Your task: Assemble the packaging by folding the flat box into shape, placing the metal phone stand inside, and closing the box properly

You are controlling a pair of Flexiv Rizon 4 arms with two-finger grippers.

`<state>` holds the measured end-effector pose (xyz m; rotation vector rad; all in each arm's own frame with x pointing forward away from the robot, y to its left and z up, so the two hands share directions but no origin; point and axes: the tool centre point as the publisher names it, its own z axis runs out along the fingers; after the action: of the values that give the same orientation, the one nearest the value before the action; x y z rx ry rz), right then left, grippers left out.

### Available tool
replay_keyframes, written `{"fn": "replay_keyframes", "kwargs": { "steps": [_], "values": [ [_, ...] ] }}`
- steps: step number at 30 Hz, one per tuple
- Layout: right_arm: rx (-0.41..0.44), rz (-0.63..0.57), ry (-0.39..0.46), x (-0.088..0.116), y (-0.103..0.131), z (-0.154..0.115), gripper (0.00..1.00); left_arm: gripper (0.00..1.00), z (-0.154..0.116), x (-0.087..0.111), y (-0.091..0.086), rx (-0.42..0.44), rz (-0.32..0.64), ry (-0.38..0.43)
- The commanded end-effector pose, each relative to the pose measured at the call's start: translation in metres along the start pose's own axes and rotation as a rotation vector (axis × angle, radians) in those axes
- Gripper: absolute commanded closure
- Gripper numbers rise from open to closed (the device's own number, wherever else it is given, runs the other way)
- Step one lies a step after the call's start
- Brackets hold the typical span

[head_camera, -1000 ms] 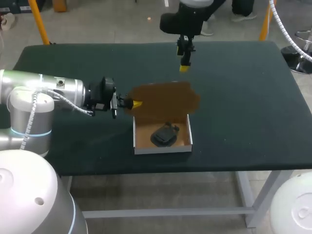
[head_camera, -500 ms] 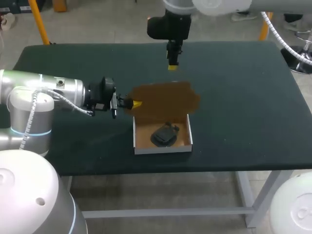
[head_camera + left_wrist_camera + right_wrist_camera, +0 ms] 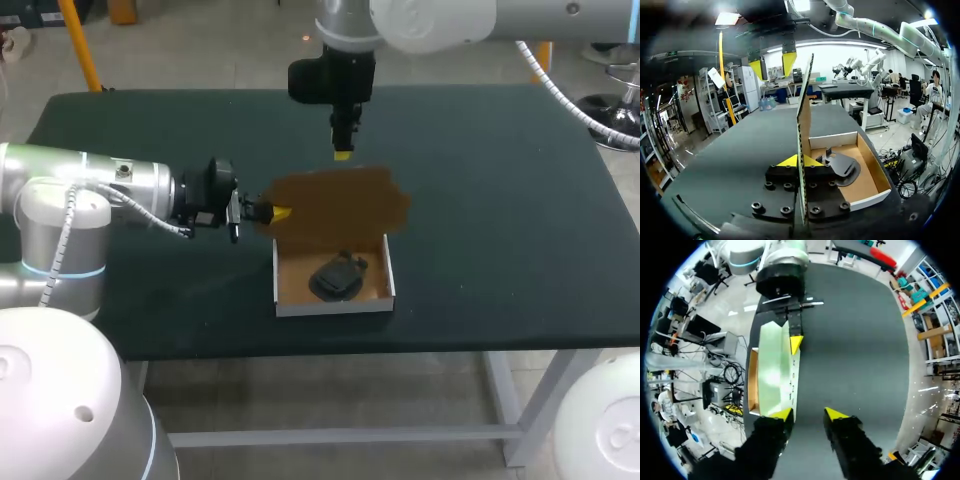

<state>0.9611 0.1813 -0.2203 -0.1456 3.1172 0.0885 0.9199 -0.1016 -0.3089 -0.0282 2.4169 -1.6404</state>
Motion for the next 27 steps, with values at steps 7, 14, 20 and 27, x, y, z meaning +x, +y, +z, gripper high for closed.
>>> {"fn": "replay_keyframes", "kwargs": {
  "steps": [7,14,20,27],
  "values": [
    [0.013,-0.012,0.009,0.016,0.007,0.004,0.64,1.0,0.001,0.001,0.002,0.002,0.001,-0.001],
    [0.02,-0.022,0.006,0.027,0.012,0.005,0.65,1.0,0.001,0.001,0.002,0.002,0.001,-0.001],
    [0.029,-0.022,0.005,0.034,0.011,0.008,0.65,1.0,0.001,0.001,0.002,0.002,0.001,-0.001],
    [0.034,-0.017,0.013,0.04,0.01,0.014,0.66,1.0,0.001,0.001,0.002,0.002,0.001,-0.001]
  ]
}}
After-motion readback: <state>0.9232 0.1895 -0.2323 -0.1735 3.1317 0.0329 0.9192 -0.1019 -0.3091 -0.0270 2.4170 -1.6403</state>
